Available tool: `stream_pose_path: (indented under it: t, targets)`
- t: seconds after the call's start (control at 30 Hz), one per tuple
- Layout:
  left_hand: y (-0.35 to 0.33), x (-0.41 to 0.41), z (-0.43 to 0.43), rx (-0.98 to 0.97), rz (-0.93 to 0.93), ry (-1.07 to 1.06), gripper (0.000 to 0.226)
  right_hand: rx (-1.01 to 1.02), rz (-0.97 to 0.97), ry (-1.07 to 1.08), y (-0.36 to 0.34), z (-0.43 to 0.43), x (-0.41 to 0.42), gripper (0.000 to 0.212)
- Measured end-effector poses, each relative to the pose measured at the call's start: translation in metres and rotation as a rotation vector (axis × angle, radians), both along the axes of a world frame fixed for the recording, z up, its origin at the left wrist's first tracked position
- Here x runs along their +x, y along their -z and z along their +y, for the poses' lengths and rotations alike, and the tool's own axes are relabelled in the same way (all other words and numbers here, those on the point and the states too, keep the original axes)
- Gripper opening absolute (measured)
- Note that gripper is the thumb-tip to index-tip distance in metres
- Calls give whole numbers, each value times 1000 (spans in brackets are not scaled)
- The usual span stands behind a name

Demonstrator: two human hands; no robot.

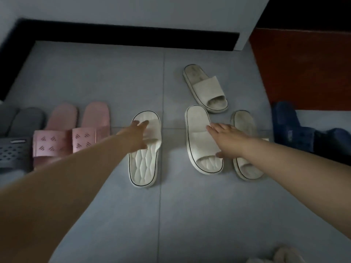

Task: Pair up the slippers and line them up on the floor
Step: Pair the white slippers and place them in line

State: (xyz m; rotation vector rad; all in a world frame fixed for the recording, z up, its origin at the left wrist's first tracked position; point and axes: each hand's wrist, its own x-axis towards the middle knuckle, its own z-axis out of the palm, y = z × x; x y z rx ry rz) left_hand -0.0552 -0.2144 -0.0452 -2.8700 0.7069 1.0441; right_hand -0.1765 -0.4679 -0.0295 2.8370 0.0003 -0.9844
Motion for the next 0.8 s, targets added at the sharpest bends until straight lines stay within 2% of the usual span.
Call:
stream_pose_path:
  t: [0.07, 0.17, 0.23, 0.27, 0.3, 0.37, 0.4, 0.47, 0.53, 0.57, 0.67, 0.8]
  targets:
    - [6, -11, -7, 31, 14, -38, 77, 89, 41, 27, 13, -9, 18, 89]
    - [6, -29, -22, 8, 28, -178, 70, 359, 106, 68, 12, -15, 40, 26]
    - [1, -40, -33, 12, 27, -292, 71, 529, 129, 128, 3, -18, 49, 29]
    - [-2, -46, -38, 29, 4, -356, 70, 670, 147, 259, -2, -17, 51, 25]
    - [-8, -50, -43, 40, -35, -427, 66, 879, 165, 489, -5, -14, 49, 19]
    - [-17, -53, -48, 18, -114, -557, 54, 1339, 225, 1079, -15, -1, 42, 9]
    - [-21, -52, -50, -7, -129, -603, 50, 1531, 228, 1353, -19, 8, 38, 11]
    - [-25, -52, -51, -46, -82, -644, 48, 1776, 167, 1734, -21, 25, 30, 11]
    - [-23, -53, -52, -52, 37, -623, 60, 1887, 104, 1974, -18, 38, 22, 11]
    - [-19, -54, -53, -48, 85, -582, 70, 1886, 76, 2024, -15, 42, 19, 16]
    - [-2, -57, -55, -7, 139, -428, 84, 1819, -14, 2047, -6, 46, 14, 32]
    - [4, -56, -57, -25, 169, -412, 84, 1723, -180, 2012, 6, 43, 14, 30]
